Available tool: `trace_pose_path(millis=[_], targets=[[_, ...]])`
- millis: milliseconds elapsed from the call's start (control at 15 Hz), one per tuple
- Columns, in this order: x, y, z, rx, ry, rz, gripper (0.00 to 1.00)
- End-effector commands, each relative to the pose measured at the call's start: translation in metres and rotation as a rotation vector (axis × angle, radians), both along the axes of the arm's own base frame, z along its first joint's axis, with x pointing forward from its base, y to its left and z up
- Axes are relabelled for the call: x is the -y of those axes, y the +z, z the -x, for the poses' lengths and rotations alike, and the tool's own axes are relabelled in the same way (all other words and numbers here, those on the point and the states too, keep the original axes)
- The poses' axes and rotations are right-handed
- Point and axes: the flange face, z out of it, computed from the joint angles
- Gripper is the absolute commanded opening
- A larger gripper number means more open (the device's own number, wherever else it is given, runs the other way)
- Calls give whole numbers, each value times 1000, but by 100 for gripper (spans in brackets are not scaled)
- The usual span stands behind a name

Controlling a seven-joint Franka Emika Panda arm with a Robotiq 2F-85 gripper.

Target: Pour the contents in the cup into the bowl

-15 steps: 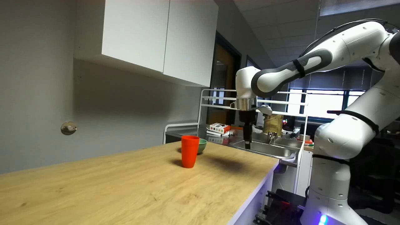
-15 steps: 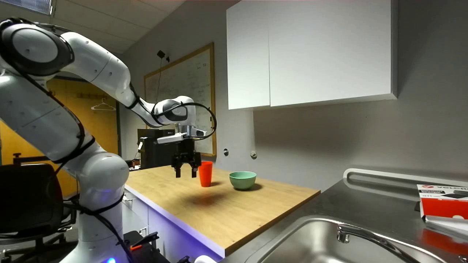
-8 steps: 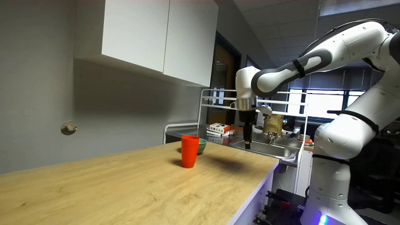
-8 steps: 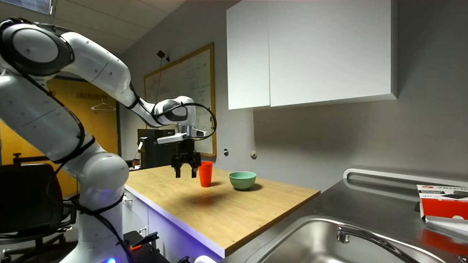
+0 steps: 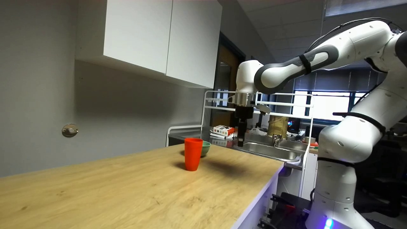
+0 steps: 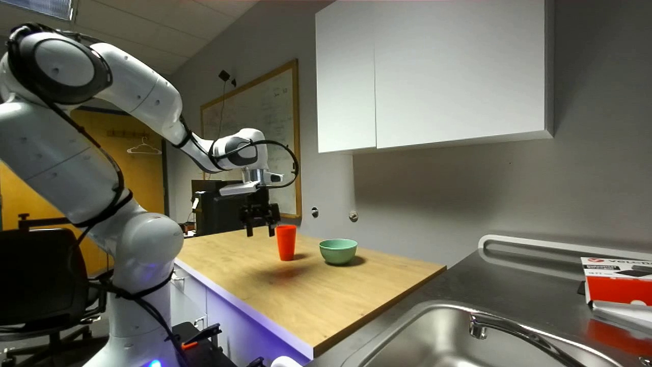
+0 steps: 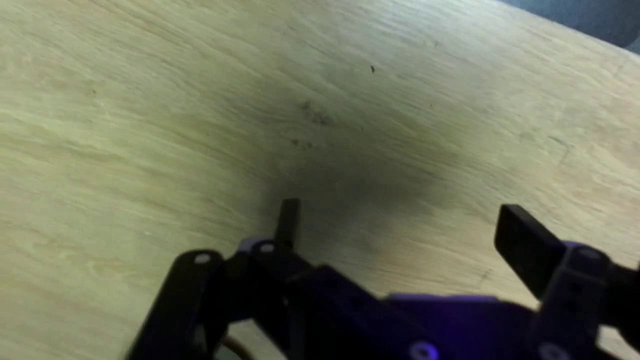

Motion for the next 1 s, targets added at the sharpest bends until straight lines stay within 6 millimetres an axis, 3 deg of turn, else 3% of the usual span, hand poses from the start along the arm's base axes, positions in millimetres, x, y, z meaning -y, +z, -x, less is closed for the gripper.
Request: trace_pose_path(millis=[0, 533, 933], targets=[[-35, 17, -28, 44, 46, -21, 100], [-109, 24, -108, 70, 174, -44, 100], [-134, 10, -170, 25, 203, -78, 100]])
